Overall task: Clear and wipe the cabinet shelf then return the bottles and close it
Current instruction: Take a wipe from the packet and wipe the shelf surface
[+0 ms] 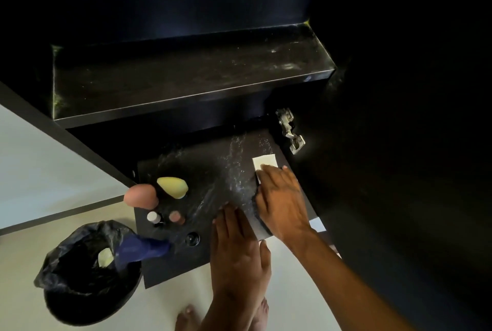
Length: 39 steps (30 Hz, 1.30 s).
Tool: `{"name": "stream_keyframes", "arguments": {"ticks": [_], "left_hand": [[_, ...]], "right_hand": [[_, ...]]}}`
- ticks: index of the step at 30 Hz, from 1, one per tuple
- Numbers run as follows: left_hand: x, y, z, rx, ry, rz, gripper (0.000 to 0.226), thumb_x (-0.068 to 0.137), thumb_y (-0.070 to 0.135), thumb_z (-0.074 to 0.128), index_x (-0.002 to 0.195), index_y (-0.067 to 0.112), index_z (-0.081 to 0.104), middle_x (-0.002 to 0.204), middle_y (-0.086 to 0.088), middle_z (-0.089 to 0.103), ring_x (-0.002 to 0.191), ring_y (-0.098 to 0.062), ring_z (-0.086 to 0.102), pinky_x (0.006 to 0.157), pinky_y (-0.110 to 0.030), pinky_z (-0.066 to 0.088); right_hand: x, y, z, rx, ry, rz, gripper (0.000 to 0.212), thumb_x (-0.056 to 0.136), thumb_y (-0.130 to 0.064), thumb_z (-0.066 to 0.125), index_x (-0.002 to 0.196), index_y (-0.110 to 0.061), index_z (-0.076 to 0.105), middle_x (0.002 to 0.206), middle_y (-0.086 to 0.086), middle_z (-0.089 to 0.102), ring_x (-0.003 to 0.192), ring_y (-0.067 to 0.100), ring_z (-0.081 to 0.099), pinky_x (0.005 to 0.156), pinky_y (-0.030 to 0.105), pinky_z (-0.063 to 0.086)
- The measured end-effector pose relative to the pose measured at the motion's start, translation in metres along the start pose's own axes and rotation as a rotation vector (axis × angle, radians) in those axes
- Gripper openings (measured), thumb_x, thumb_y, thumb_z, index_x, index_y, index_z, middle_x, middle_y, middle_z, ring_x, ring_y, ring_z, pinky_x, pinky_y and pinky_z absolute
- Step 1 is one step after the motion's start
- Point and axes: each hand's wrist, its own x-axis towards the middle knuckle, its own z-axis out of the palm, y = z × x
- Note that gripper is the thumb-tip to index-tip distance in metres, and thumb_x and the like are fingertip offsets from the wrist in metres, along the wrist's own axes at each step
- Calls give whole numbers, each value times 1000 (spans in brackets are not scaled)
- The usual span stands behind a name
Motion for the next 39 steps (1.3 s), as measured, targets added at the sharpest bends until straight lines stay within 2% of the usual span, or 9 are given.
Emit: {"name": "stream_keyframes", "arguments": {"ticks": [2, 7, 13, 18, 22, 27, 30, 35, 39], "left_hand": [[0, 1, 2, -1, -1, -11, 101, 67, 36, 91, 149, -6, 50, 146, -28, 57, 132, -45, 59, 110, -55, 51], [1, 2, 2, -1, 26, -38, 91, 74, 38, 85, 146, -7, 53, 144, -27, 60, 131, -43, 61, 109, -55, 52], [2, 2, 0, -24, 58, -52, 88, 71, 40, 89, 141, -5, 60, 138, -23, 66, 125, -40, 65, 104, -54, 56], [3, 0, 1, -15, 0, -79, 86, 75, 44, 84, 144, -2, 58, 143, -21, 63, 132, -38, 61, 111, -49, 51], [4, 1, -1, 8, 11, -71, 81, 74, 41, 85, 138, -2, 63, 140, -22, 65, 129, -40, 63, 106, -51, 55], [4, 0, 4, -7, 17, -88, 80, 79, 45, 77, 143, 0, 59, 145, -20, 61, 135, -37, 57, 111, -51, 51], [6, 1, 5, -33, -1, -108, 82, 81, 48, 71, 147, 2, 56, 149, -17, 58, 139, -34, 52, 116, -47, 44], [6, 3, 2, 2, -27, -108, 81, 78, 48, 75, 143, 0, 60, 146, -19, 61, 135, -36, 58, 110, -50, 51], [7, 2, -2, 14, -27, -88, 78, 79, 44, 79, 141, -1, 62, 145, -19, 63, 133, -37, 61, 107, -49, 55]], "right_hand": [[12, 4, -2, -10, 14, 71, 56, 97, -37, 34, 139, -10, 61, 143, 11, 60, 136, 28, 55, 127, 45, 26], [61, -2, 1, 20, -24, 99, 58, 101, -34, 35, 152, -7, 47, 158, 13, 47, 149, 25, 40, 130, 40, 19], [41, -23, -8, 94, -129, -52, 55, 104, -36, 35, 154, -14, 45, 162, 7, 43, 153, 19, 33, 129, 32, 5], [34, -15, -15, -36, -156, 75, 77, 94, -44, 11, 156, -9, 42, 162, 12, 42, 155, 22, 32, 131, 42, 6], [83, -12, -12, -8, -136, 152, 62, 105, -35, 31, 159, -5, 32, 168, 15, 28, 158, 23, 21, 131, 39, 8], [72, -24, -18, 108, -198, -80, 55, 106, -29, 38, 159, -12, 35, 169, 9, 29, 158, 17, 21, 128, 28, -2], [50, -27, -23, 94, -192, -77, 52, 107, -29, 38, 157, -12, 39, 166, 10, 35, 157, 19, 25, 127, 27, -4], [84, -27, -8, -52, -197, 124, 64, 109, -36, 25, 161, 1, 20, 170, 23, 16, 160, 31, 10, 132, 44, 3], [123, -25, -1, -103, -180, 212, 69, 106, -40, 24, 156, 7, 28, 165, 29, 25, 156, 39, 21, 129, 47, 18]]}}
